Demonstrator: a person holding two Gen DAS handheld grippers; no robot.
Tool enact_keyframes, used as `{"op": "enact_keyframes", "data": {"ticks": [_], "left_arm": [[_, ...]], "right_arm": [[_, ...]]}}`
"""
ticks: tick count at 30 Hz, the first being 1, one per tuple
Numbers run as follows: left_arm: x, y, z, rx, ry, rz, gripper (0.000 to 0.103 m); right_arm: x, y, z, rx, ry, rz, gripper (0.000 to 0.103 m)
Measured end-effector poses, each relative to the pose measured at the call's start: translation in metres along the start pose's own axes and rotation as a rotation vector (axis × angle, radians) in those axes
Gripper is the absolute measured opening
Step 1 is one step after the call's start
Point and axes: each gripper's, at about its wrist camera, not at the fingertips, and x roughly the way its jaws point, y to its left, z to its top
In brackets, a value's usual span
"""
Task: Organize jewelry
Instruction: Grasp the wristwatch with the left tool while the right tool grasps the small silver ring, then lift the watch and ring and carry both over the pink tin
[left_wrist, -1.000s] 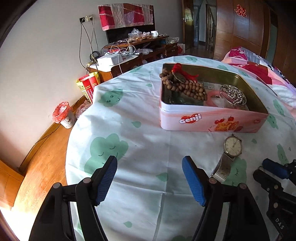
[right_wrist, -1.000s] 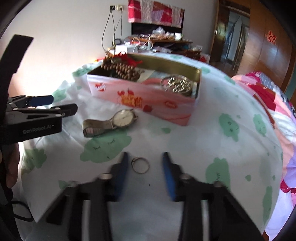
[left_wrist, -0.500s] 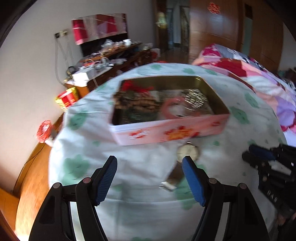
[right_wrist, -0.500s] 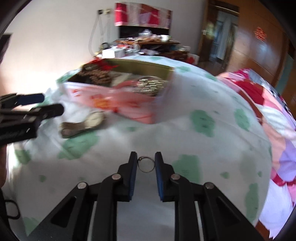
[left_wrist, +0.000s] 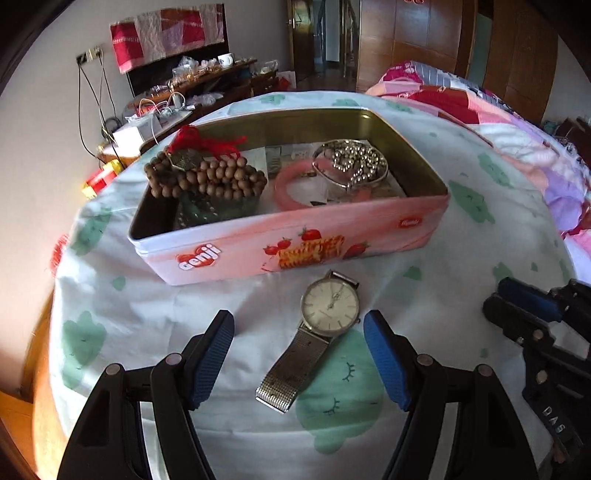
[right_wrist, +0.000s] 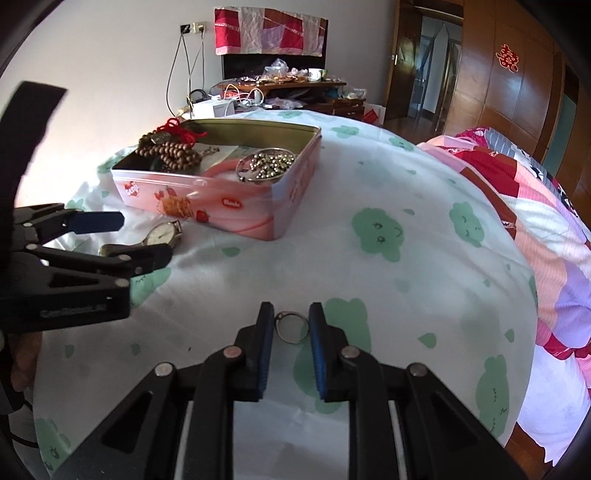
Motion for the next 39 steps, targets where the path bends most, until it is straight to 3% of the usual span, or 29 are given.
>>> {"op": "enact_keyframes", "data": {"ticks": [2,5,6,19,32,39], "left_arm": [[0.001,0.001,0.001,-0.003,0.006,-0.010,0.071],[-0.004,-0.003,-0.002,0.030,-0.019,-0.021,0.038],[-0.005,-0.004,-0.004,0.040,-0.022,-0.027,0.034],[-0.034,0.027,-0.024,-0.024,-0.056,-0.029,0.034],[-0.054,0.034,-0.022,-0.035,-0.107,0.031,0.034],[-0.062,0.040,-0.018,-0.049,-0.123,0.027,0.034]], "right_arm": [[0.001,0.001,0.000,-0.007,0.003,-0.001,0.021],[0.001,0.002,-0.001,-0.012,0.003,-0.002,0.021],[0.000,0.002,-0.001,-0.013,0.000,-0.002,0.021],[-0.005,0.005,-0.002,-0.023,-0.025,0.008,0.021],[-0.018,0.022,0.007,-0.059,-0.067,0.015,0.021],[-0.024,0.025,0.014,-0.070,-0.091,0.008,0.021]]}}
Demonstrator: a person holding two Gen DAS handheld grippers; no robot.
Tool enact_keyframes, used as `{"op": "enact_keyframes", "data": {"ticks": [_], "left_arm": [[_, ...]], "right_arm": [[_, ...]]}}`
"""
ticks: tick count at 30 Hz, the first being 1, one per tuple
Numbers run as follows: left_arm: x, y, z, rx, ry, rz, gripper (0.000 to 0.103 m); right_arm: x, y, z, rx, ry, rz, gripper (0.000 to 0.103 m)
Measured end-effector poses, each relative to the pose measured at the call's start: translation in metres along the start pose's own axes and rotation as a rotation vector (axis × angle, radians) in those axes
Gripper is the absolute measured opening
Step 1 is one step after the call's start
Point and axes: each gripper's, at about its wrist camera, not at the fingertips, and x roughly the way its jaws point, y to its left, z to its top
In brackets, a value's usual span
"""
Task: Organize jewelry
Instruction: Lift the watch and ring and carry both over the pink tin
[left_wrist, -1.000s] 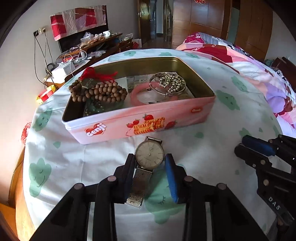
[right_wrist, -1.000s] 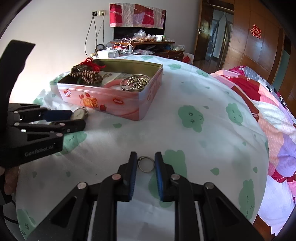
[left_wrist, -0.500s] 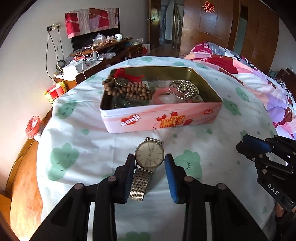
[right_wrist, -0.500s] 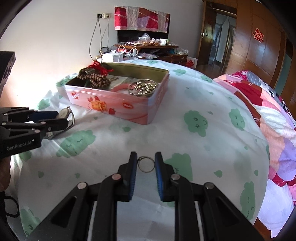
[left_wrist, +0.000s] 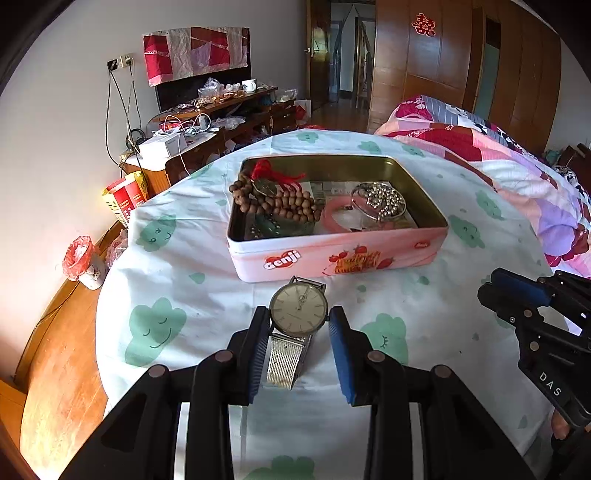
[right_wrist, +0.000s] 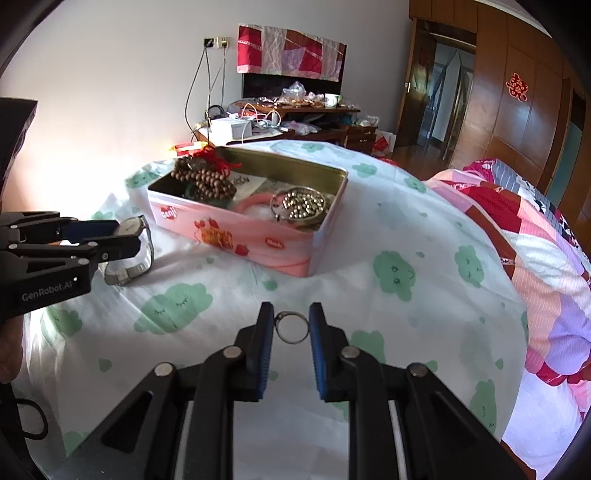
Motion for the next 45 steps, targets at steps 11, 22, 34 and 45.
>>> {"op": "enact_keyframes", "data": {"ticks": [11,22,34,45], "left_arm": [[-0.011,0.007,0.012,-0.018,-0.034,0.005,0.034],[-0.017,0.014,0.029,-0.019,-0.067,0.022,0.034],[-0.020,0.013,0.056,0.008,-0.107,0.044,0.034],[-0.014,0.012,0.080,0.027,-0.132,0.069,0.034]], "right_arm": [[-0.005,0.008,0.015,-0.033,-0.032,0.002,0.021],[-0.008,0.012,0.037,-0.068,-0.066,-0.011,0.021],[-0.008,0.008,0.064,-0.098,-0.110,-0.031,0.021],[-0.002,0.005,0.085,-0.111,-0.134,-0.041,0.021]]}}
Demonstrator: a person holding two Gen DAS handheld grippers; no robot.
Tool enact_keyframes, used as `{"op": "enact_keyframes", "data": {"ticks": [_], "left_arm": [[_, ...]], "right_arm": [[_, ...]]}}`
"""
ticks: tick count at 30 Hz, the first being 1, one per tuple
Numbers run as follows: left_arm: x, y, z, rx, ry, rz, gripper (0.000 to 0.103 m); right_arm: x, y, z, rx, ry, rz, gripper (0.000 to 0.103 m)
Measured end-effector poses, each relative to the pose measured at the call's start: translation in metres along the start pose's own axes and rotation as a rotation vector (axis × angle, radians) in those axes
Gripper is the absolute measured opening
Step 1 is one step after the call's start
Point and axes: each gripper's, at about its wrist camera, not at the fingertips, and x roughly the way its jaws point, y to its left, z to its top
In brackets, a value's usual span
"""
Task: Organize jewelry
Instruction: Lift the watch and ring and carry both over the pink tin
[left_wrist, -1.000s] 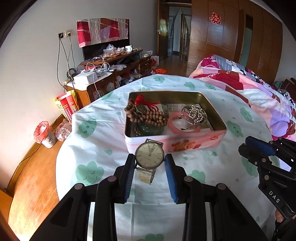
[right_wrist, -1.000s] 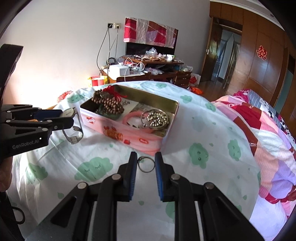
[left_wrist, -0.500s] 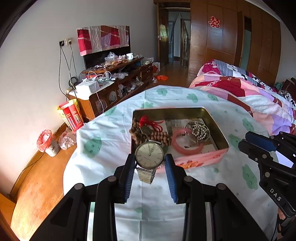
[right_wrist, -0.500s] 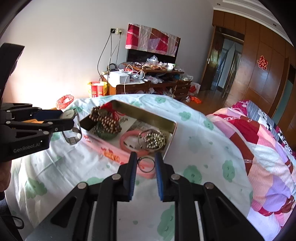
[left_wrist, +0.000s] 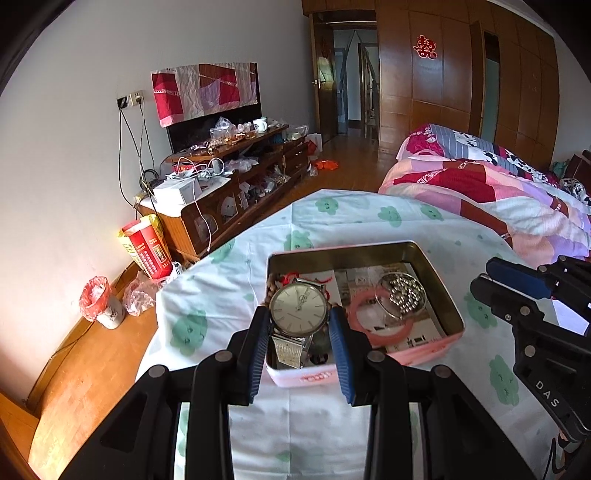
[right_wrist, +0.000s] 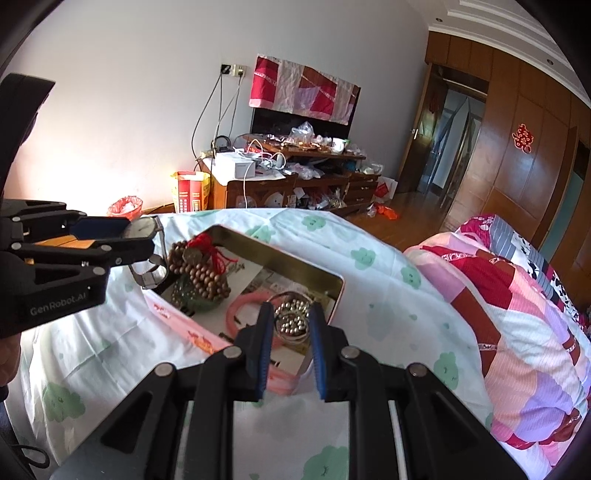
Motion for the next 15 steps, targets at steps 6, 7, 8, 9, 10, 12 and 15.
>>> {"op": "enact_keyframes", "data": {"ticks": [6,7,8,9,10,12,15], "left_arm": [[0.013,0.003,0.013,-0.001,0.000,0.022,0.034],[0.016,0.004,0.015,-0.002,0.002,0.024,0.034],[0.018,0.005,0.018,-0.002,0.004,0.026,0.034],[0.021,0.006,0.019,0.000,0.005,0.030,0.034],[0.023,0.006,0.021,0.002,0.006,0.033,0.034],[0.027,0.005,0.025,0.010,0.008,0.036,0.034],[0.033,0.004,0.029,0.012,0.012,0.039,0.034]], "right_arm": [[0.008,-0.004,0.014,0.003,-0.018,-0.006,0.021],[0.010,-0.005,0.017,0.001,-0.018,-0.008,0.021],[0.012,-0.005,0.019,0.002,-0.017,-0.008,0.021],[0.016,-0.006,0.021,0.001,-0.014,-0.006,0.021],[0.018,-0.006,0.022,0.000,-0.011,-0.006,0.021],[0.022,-0.007,0.024,-0.001,-0.003,-0.007,0.021],[0.030,-0.008,0.026,0.000,0.009,-0.008,0.021]]}}
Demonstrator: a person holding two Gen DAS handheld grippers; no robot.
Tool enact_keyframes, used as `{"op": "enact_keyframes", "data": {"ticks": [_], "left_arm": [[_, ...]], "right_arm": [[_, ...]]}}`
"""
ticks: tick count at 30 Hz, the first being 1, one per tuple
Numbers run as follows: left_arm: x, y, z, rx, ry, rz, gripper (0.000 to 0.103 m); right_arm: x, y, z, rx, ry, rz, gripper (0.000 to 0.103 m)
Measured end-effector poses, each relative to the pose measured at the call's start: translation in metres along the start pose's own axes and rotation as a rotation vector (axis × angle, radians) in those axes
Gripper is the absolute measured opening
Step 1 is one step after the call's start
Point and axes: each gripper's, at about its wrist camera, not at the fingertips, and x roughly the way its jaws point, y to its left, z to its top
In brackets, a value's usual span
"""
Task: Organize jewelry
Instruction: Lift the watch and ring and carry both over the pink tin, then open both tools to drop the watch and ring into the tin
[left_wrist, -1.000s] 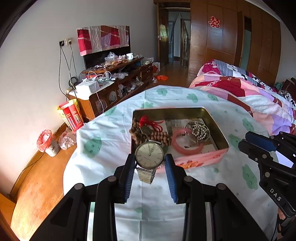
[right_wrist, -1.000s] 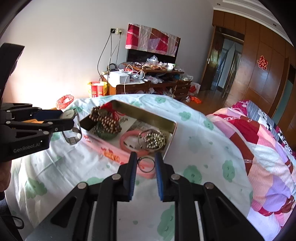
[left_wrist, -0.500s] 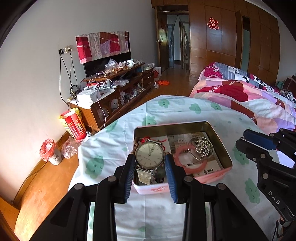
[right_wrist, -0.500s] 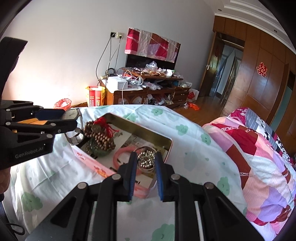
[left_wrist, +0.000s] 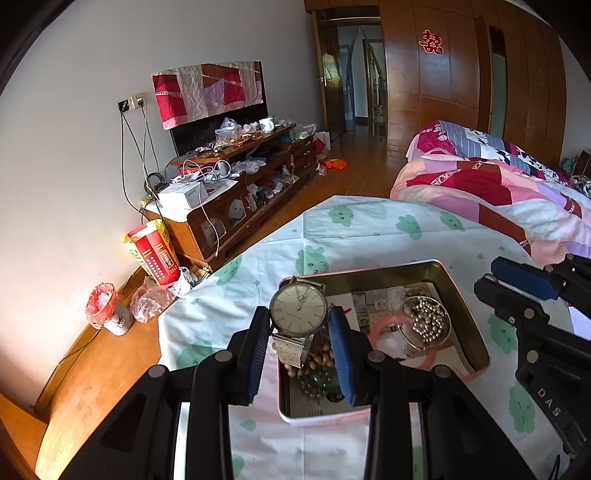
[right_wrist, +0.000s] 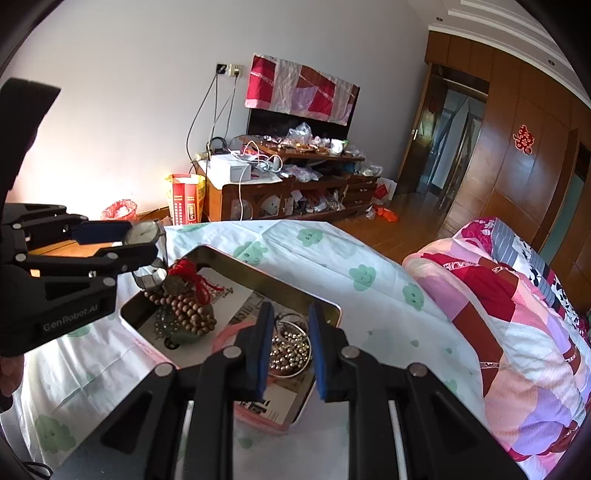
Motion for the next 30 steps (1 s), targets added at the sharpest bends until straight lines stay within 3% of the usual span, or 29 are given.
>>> {"op": "enact_keyframes", "data": {"ticks": [16,30], "left_arm": [[0.031,-0.011,0.015,0.029,0.024,0.023,0.034],[0.060,-0.015,0.004,0.039,0.086,0.020,0.038]], "right_arm": [[0.032,-0.006,0.003,0.012,0.040,-0.011,0.021],[0.064,-0.001,-0.005,0.017,0.089,0.000,0.022]]}}
